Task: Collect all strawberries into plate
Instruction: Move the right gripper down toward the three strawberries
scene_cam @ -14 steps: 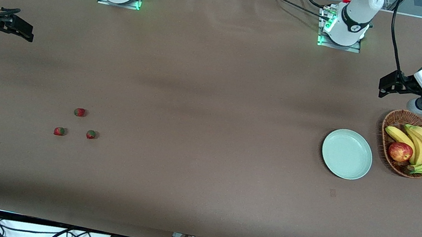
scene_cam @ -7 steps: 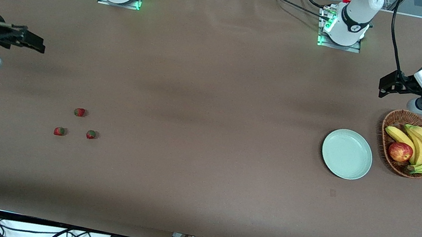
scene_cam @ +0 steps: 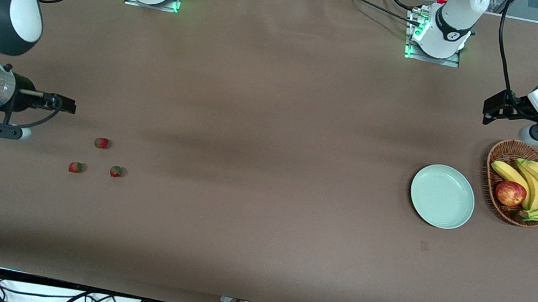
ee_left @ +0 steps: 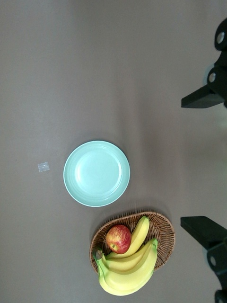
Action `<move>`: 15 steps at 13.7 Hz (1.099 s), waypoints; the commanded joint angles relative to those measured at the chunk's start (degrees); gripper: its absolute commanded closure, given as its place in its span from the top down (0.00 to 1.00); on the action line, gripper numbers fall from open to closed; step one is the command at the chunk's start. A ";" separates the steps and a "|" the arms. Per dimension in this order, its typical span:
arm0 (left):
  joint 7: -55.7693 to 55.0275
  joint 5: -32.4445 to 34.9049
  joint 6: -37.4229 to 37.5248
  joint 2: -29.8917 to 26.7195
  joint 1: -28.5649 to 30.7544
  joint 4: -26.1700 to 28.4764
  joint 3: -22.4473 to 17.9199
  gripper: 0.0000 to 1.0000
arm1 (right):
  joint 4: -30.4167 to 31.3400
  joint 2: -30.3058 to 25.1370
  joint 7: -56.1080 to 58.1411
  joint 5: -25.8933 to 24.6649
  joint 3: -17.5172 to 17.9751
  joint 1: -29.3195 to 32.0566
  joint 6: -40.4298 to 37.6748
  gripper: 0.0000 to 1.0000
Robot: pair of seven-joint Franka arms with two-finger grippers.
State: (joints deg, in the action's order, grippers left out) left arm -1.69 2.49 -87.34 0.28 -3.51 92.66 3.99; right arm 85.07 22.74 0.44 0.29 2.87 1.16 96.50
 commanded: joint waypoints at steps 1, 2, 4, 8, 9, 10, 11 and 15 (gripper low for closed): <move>0.37 1.11 1.03 0.69 -0.01 -1.60 0.15 1.00 | -0.43 3.69 -0.35 -0.73 -0.41 -0.19 5.16 1.00; 0.37 1.11 1.03 0.69 -0.01 -1.60 0.15 1.00 | -0.34 5.71 -0.35 -0.73 -0.41 -0.45 7.88 1.00; 0.37 1.20 1.03 0.69 -0.01 -1.60 0.15 1.00 | -0.26 9.14 -0.53 -0.64 -0.41 -0.89 12.72 1.00; 0.37 1.11 1.03 0.69 -0.01 -1.60 0.15 1.00 | -0.17 14.86 -0.35 -0.64 -0.32 -2.03 20.99 1.00; 0.37 1.11 1.03 0.69 -0.01 -1.69 0.15 1.00 | -0.17 16.00 -0.53 -0.56 -0.32 -2.47 22.22 1.00; 0.37 1.11 1.03 0.69 -0.01 -1.60 0.15 1.00 | -0.08 17.23 -0.53 -0.56 -0.32 -2.74 23.63 1.00; 0.37 1.11 1.03 0.69 -0.01 -1.60 0.15 1.00 | 0.36 18.03 -0.53 -0.38 -0.32 -2.83 25.12 1.00; 0.37 1.11 1.03 0.69 -0.01 -1.60 0.15 1.00 | 1.32 20.84 -0.53 -0.29 -0.32 -3.80 31.36 1.00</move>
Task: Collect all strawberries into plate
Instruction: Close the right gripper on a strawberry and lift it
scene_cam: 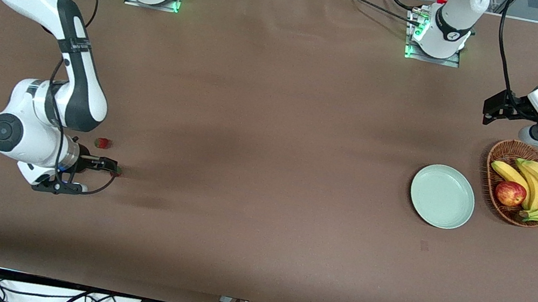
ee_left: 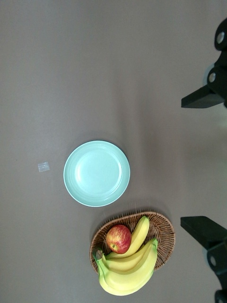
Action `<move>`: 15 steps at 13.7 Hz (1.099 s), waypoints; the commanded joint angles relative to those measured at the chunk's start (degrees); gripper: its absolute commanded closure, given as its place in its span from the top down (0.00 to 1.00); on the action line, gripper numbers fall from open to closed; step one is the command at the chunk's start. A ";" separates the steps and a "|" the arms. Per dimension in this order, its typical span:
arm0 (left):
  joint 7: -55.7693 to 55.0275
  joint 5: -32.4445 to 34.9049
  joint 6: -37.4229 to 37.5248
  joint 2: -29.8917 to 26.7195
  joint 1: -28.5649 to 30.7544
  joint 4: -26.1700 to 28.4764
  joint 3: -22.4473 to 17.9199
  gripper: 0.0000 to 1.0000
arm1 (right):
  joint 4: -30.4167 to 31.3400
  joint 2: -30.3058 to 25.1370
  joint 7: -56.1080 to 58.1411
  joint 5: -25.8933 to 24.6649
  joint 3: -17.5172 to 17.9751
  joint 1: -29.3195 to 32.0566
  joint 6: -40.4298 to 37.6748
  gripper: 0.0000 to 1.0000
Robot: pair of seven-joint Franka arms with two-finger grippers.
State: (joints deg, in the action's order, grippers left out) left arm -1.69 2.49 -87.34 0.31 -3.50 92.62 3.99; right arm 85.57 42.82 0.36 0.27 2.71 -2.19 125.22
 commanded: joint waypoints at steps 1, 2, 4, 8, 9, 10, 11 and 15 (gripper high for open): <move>0.37 1.11 1.03 0.66 -0.01 -1.57 0.15 1.00 | 0.83 1.30 -0.44 -0.18 -0.07 -0.45 3.62 1.00; 0.37 1.11 1.03 0.66 -0.01 -1.57 0.15 1.00 | 0.83 1.74 -0.53 -0.09 -0.07 -1.05 4.24 1.00; 0.37 1.11 1.03 0.66 -0.01 -1.57 0.15 1.00 | 0.91 2.62 -1.84 -0.09 -0.07 -1.76 5.29 1.00; 0.37 1.11 1.03 0.66 -0.01 -1.57 0.15 1.00 | 1.35 3.33 -1.76 -0.35 -0.07 -2.47 5.56 1.00; 0.37 1.11 1.03 0.66 -0.01 -1.57 0.15 1.00 | 1.70 3.24 -1.41 -0.35 -0.07 -2.55 5.30 1.00; 0.37 1.11 1.03 0.66 -0.01 -1.57 0.15 1.00 | 2.14 3.24 -1.15 -0.35 -0.16 -2.38 5.30 0.98; 0.37 1.11 1.03 0.66 -0.01 -1.57 0.15 1.00 | 2.32 3.24 -0.97 -0.35 -0.16 -2.21 5.21 0.89; 0.37 1.11 1.03 0.66 -0.01 -1.57 0.15 1.00 | 2.49 2.80 -0.71 -0.35 -0.16 -2.20 4.60 0.48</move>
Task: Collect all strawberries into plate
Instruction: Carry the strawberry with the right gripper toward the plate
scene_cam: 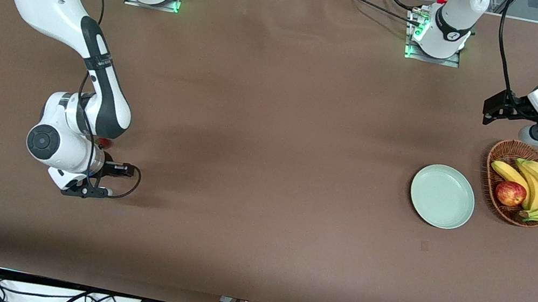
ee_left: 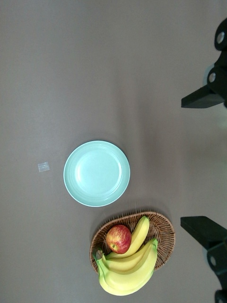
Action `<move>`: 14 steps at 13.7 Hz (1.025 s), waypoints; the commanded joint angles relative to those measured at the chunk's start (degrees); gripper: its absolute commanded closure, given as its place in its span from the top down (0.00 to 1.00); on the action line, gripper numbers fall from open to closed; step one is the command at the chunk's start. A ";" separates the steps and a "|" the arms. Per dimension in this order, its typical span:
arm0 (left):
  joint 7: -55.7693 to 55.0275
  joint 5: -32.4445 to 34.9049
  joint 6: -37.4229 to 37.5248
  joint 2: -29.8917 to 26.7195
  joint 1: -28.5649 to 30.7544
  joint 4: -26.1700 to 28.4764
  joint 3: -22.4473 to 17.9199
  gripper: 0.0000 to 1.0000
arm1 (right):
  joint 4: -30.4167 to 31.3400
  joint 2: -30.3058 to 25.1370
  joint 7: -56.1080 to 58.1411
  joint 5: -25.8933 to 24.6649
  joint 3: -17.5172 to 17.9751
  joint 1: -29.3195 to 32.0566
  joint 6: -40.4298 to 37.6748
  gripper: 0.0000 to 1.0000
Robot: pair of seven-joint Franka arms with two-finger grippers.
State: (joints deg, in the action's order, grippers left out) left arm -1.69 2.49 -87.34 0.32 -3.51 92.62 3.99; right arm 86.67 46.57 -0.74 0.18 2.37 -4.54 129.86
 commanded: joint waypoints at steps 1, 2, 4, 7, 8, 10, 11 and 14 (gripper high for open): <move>0.37 1.11 1.03 0.65 -0.01 -1.56 0.14 1.00 | 1.31 -0.96 0.48 -0.35 0.18 0.23 -0.39 0.38; 0.37 1.11 1.03 0.65 -0.01 -1.56 0.14 1.00 | 1.14 -0.96 0.39 -0.35 0.18 0.23 -0.57 0.26; 0.37 1.11 1.03 0.65 -0.01 -1.56 0.14 1.00 | 0.88 -0.96 -0.22 -0.26 0.18 0.14 -0.57 0.12; 0.37 1.11 1.03 0.65 -0.01 -1.56 0.14 1.00 | -1.22 -0.87 -1.01 0.18 0.62 -0.99 -0.40 0.12; 0.37 1.11 1.03 0.65 -0.01 -1.56 0.14 1.00 | -1.67 -0.70 -3.02 0.09 0.71 -3.09 -0.05 0.12; 0.37 1.11 1.03 0.65 -0.01 -1.56 0.14 1.00 | -1.76 -0.08 -11.51 0.00 0.62 -8.97 2.31 0.12; 0.37 1.11 1.03 0.65 -0.01 -1.56 0.14 1.00 | -1.85 0.62 -16.61 0.09 0.62 -11.43 5.20 0.12; 0.37 1.11 1.03 0.65 -0.01 -1.65 0.14 1.00 | -3.42 2.64 -31.11 0.09 0.62 -21.27 10.14 0.12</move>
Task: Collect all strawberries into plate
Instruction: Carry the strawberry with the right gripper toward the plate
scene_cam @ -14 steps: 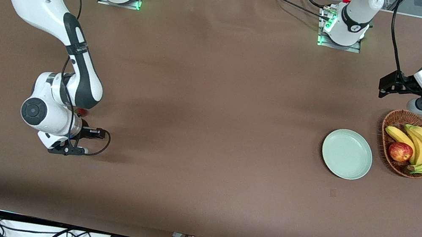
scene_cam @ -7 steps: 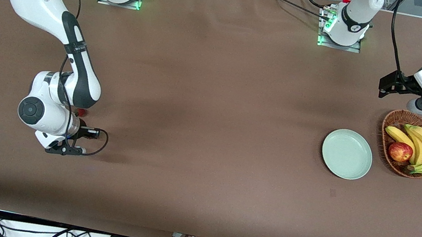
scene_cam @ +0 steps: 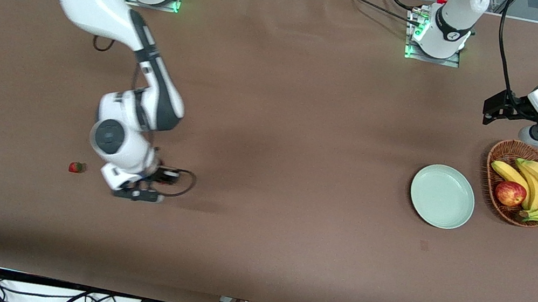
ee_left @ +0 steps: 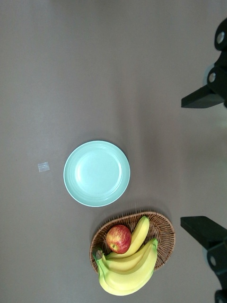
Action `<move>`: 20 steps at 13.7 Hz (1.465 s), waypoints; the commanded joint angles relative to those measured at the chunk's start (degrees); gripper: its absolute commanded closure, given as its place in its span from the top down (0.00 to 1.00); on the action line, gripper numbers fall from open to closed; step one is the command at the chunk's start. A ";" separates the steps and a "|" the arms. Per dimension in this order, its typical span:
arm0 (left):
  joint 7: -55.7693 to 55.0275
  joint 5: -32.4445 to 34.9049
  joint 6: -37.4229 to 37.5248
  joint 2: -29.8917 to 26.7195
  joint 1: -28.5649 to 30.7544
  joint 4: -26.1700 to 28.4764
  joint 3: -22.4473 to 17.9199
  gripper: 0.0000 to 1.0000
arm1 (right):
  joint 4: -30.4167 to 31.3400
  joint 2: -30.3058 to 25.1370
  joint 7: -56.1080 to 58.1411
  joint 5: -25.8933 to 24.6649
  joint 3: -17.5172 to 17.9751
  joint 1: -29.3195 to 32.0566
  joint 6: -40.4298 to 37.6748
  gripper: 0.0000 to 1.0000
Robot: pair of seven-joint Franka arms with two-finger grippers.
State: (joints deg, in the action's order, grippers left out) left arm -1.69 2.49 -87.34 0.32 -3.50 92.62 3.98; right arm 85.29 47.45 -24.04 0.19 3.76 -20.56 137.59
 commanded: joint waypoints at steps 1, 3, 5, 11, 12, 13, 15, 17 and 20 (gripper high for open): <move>0.37 1.11 1.03 0.65 -0.01 -1.65 0.15 1.00 | -3.79 2.81 -13.95 0.07 -0.77 -8.24 2.77 0.12; 0.37 1.11 1.03 0.65 -0.01 -1.56 0.15 1.00 | -9.32 5.45 -25.13 0.07 -0.77 -14.39 2.86 0.12; 0.37 1.11 1.03 0.65 -0.01 -1.56 0.15 1.00 | -14.60 8.69 -31.48 0.07 -0.77 -19.05 4.34 0.12; 0.37 1.11 1.03 0.65 -0.01 -1.56 0.15 1.00 | -17.70 14.16 -36.86 -0.01 -0.77 -29.18 16.30 0.14; 0.37 1.11 1.03 0.65 -0.01 -1.65 0.15 1.00 | -17.70 14.25 -37.30 -0.01 -0.77 -29.62 16.39 0.16; 0.37 1.20 1.03 0.74 -0.01 -1.65 0.15 1.00 | -17.70 14.33 -37.31 0.07 -0.77 -29.97 16.48 0.22; 0.37 1.11 1.03 0.74 -0.10 -1.65 0.15 1.00 | -17.87 13.81 -36.87 -0.01 -1.12 -29.98 16.39 1.00; 0.37 1.02 1.03 0.74 -0.01 -1.65 0.15 1.00 | -17.96 12.24 -36.34 0.07 -1.56 -28.58 14.82 1.00; 0.37 1.02 1.03 0.74 -0.10 -1.65 0.15 1.00 | -17.96 8.02 -35.11 0.07 -0.95 -22.96 8.33 1.00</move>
State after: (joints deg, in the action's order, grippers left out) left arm -1.69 2.49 -87.34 0.36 -3.50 92.59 3.98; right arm 66.96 59.11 -60.45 0.16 1.93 -47.04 150.78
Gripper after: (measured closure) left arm 0.000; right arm 0.101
